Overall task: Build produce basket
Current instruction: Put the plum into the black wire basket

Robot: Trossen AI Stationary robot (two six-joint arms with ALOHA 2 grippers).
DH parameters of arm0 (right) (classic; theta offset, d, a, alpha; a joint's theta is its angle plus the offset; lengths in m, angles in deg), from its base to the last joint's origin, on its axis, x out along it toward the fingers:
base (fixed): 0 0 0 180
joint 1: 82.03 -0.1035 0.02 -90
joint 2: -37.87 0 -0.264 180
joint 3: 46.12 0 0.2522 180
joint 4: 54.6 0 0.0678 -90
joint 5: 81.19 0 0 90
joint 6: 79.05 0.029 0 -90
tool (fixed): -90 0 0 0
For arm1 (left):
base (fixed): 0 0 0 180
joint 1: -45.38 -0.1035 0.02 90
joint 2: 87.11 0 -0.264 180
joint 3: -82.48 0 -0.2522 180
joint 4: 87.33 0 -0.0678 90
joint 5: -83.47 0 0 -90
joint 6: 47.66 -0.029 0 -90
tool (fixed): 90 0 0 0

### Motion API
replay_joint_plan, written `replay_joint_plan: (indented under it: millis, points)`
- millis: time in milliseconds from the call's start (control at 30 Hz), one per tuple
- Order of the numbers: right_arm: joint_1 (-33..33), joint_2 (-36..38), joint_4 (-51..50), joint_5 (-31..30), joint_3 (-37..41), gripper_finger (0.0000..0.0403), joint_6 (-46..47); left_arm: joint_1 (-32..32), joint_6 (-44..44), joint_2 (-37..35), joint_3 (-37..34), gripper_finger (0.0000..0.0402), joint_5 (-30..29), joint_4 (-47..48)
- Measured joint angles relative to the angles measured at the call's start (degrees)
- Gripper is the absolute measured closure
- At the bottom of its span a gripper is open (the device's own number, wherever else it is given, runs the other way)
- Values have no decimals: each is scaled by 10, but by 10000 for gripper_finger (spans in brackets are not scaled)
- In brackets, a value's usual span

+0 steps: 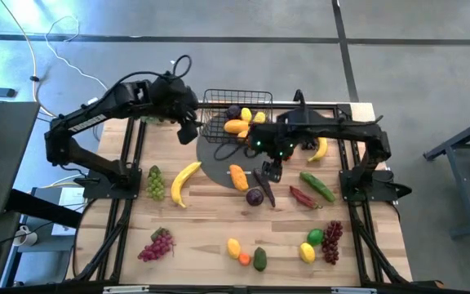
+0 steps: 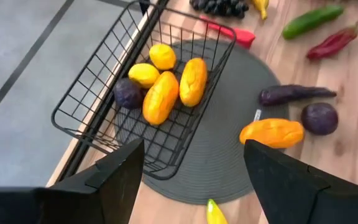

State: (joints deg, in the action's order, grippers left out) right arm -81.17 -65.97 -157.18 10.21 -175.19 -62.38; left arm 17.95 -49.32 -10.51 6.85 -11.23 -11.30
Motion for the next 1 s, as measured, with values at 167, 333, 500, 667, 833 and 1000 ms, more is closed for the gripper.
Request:
replay_joint_plan:
  millis: [167, 333, 500, 667, 833, 1000]
  points:
    - [-32, -22, 4, 13, 0, 130, -24, 2, 23, -30, 0, 135, -3, 2]
    - [-65, -46, 17, 11, 0, 130, -71, 2, 30, -44, 0, 135, -5, 25]
    - [-91, -73, 45, -9, 0, 130, -81, 9, 34, -47, 0, 135, -7, 67]
    - [-101, -101, 61, -25, 0, 130, -75, 40, 45, -47, 0, 135, -44, 71]
    - [-108, -138, 64, -25, 0, 130, -62, 72, 62, -47, -1, 135, -65, 74]
    - [-115, -172, 67, -25, 0, 130, -62, 89, 78, -64, -49, 135, -67, 70]
